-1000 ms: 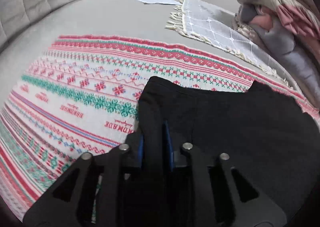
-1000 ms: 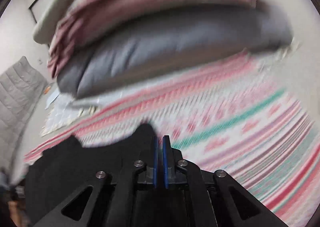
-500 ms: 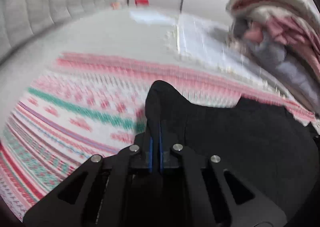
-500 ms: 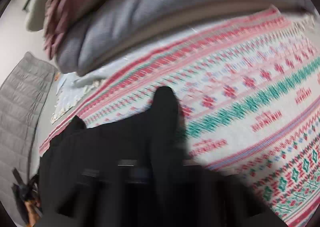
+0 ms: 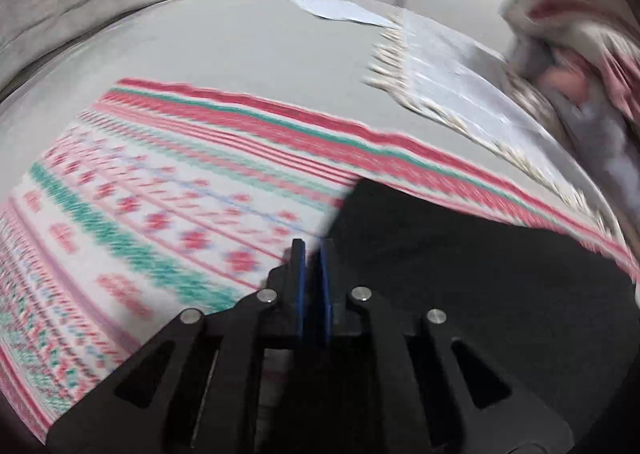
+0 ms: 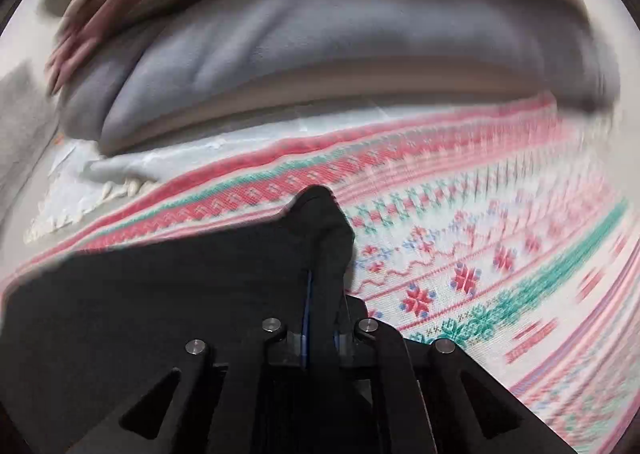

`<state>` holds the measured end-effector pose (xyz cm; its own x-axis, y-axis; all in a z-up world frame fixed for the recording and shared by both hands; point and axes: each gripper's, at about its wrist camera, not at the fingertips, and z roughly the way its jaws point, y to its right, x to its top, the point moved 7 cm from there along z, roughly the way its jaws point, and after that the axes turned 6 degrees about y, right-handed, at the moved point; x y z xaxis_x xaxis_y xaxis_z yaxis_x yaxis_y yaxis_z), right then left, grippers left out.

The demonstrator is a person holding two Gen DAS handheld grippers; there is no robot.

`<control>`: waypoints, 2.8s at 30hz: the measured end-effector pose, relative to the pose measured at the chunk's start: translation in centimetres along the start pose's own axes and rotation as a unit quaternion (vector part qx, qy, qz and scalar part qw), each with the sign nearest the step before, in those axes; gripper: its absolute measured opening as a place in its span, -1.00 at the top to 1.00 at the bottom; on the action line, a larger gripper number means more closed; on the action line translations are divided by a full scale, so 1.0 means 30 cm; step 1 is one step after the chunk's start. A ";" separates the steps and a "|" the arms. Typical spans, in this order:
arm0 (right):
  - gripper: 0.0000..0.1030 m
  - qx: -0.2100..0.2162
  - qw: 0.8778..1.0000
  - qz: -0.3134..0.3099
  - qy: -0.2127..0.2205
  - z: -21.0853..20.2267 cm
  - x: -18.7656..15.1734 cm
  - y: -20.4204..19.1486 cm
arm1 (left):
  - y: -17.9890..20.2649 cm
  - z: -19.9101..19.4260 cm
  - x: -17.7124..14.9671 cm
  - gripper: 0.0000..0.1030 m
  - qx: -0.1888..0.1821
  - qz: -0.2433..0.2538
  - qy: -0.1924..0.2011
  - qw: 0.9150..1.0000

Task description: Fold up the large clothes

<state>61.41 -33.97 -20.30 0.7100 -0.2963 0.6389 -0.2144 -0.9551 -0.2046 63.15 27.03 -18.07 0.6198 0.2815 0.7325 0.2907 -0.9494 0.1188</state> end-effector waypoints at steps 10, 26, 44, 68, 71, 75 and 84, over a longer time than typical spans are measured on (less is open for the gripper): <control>-0.12 -0.030 0.993 -0.059 0.100 -0.324 0.005 -0.144 | 0.221 -0.342 0.000 -0.67 -0.018 0.076 0.083 0.993; -0.65 -0.034 0.998 -0.039 -0.032 -0.042 -0.016 -0.094 | 0.075 -0.027 0.029 -0.90 0.089 0.098 -0.014 0.991; -0.73 0.163 0.973 0.051 -0.152 -0.507 -0.312 0.209 | -0.159 -0.459 -0.353 -0.89 -0.233 -0.035 -0.176 0.956; 0.51 0.298 0.945 0.118 -0.071 -1.044 -0.370 -0.003 | -0.108 -0.974 -0.370 0.54 -0.393 -0.216 -0.089 0.889; 0.51 0.299 0.944 0.112 -0.078 -1.201 -0.425 0.046 | -0.194 -1.067 -0.410 0.53 -0.406 -0.217 -0.097 0.883; 0.46 0.293 0.942 0.123 -0.111 -1.333 -0.616 0.144 | -0.318 -1.069 -0.596 0.49 -0.399 -0.221 -0.132 0.880; -0.28 0.163 0.963 0.161 -0.140 -1.231 -0.989 0.421 | -0.554 -1.019 -0.833 -0.20 -0.314 -0.269 -0.128 0.901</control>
<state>12.87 -37.55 -14.46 0.8050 -0.5189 0.2877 -0.2641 -0.7476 -0.6094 20.56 31.52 -17.85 0.6835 0.6715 0.2862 0.1789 -0.5343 0.8262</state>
